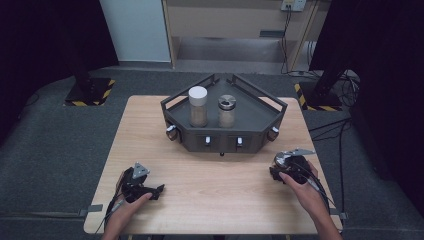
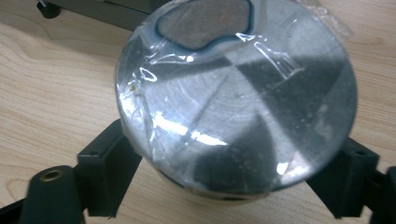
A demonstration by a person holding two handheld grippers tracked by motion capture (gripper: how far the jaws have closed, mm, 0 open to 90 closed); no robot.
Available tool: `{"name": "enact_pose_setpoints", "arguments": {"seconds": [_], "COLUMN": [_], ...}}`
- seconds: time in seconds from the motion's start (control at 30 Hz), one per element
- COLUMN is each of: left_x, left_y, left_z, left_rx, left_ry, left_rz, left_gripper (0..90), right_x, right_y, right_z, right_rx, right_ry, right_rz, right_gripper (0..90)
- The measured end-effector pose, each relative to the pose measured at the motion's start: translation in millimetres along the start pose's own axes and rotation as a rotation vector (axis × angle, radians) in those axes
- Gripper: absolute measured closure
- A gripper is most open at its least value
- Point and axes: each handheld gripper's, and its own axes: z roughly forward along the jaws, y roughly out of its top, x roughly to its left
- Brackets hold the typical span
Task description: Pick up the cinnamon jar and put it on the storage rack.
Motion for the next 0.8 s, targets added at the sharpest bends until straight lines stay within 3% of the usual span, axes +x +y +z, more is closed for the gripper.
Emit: {"name": "enact_pose_setpoints", "arguments": {"seconds": [0.8], "left_x": [0.0], "left_y": [0.0], "left_z": [0.0], "left_rx": [0.000], "left_ry": [0.000], "left_rz": [0.000], "left_gripper": [0.0], "right_x": [5.4], "right_y": [-2.2], "right_z": [5.2], "right_rx": [-0.011], "right_ry": [-0.020], "right_rz": [-0.008], "right_gripper": [31.2]}}
